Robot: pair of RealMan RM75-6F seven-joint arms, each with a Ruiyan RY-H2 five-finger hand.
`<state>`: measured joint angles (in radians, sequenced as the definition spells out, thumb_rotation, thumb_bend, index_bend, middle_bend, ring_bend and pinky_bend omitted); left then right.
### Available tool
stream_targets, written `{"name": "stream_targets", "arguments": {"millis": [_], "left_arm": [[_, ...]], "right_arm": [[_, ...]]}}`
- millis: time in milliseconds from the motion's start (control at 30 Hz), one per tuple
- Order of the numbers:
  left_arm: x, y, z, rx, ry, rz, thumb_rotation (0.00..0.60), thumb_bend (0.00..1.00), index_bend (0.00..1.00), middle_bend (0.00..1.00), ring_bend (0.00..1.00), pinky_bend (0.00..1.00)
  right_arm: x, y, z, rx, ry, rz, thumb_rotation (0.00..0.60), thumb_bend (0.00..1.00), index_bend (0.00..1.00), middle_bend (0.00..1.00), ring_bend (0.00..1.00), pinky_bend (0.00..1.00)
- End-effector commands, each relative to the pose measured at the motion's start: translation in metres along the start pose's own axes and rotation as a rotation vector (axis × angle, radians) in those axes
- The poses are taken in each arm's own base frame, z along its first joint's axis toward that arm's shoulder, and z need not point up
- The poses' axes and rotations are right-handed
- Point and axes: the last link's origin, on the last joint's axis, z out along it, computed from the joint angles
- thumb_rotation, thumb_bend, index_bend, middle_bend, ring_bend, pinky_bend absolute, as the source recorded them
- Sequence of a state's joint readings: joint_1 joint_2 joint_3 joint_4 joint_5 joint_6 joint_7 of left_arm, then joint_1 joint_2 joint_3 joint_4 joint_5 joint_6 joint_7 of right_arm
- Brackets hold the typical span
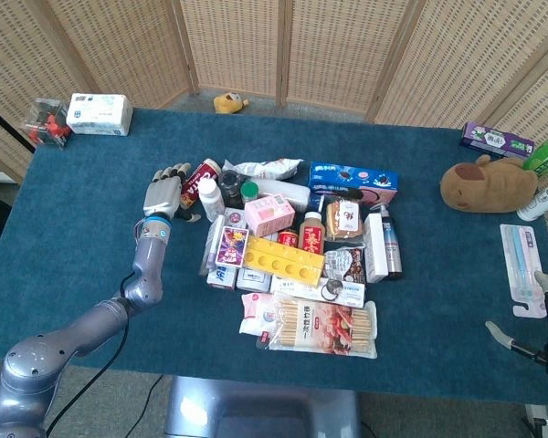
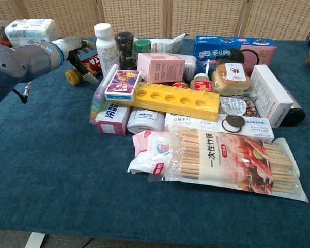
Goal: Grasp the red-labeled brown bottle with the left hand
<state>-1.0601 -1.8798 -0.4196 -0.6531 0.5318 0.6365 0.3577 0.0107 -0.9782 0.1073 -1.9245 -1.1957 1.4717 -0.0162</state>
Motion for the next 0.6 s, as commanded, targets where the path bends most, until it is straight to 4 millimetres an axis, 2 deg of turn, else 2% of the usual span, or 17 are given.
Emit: {"name": "stream_targets", "arguments": {"millis": [33,133,233,300,367,467,600], "left_arm": [[-0.003,-0.004,0.002,0.02,-0.012,-0.015,0.6,0.05,0.09,0.03,0.07,0.0],[-0.003,-0.008,0.004,0.042,-0.006,-0.021,0.6,0.16,0.11,0.05,0.13,0.09],[-0.003,-0.01,0.005,0.057,-0.003,-0.031,0.6,0.33,0.18,0.09,0.24,0.27],[-0.002,-0.011,0.006,0.066,0.01,-0.034,0.6,0.41,0.23,0.12,0.32,0.4],[0.001,-0.011,0.006,0.075,0.031,-0.051,0.6,0.49,0.3,0.21,0.43,0.54],[0.004,-0.013,0.007,0.081,0.062,-0.055,0.6,0.57,0.4,0.32,0.54,0.64],[0.013,-0.016,0.008,0.083,0.09,-0.069,0.6,0.62,0.53,0.45,0.67,0.75]], "right_arm": [[0.001,0.001,-0.001,-0.002,0.0,0.007,0.335,0.06,0.0,0.0,0.0,0.0],[0.001,0.002,-0.002,-0.005,0.001,0.024,0.337,0.06,0.0,0.0,0.0,0.0],[0.003,0.002,-0.004,-0.008,0.005,0.038,0.337,0.06,0.0,0.0,0.0,0.0],[0.004,0.003,-0.005,-0.012,0.004,0.044,0.338,0.06,0.0,0.0,0.0,0.0],[0.004,0.004,-0.005,-0.012,0.004,0.044,0.34,0.06,0.0,0.0,0.0,0.0],[0.004,0.003,-0.006,-0.01,-0.001,0.049,0.339,0.06,0.0,0.0,0.0,0.0],[0.006,0.003,-0.006,-0.011,-0.002,0.064,0.337,0.06,0.0,0.0,0.0,0.0]]}}
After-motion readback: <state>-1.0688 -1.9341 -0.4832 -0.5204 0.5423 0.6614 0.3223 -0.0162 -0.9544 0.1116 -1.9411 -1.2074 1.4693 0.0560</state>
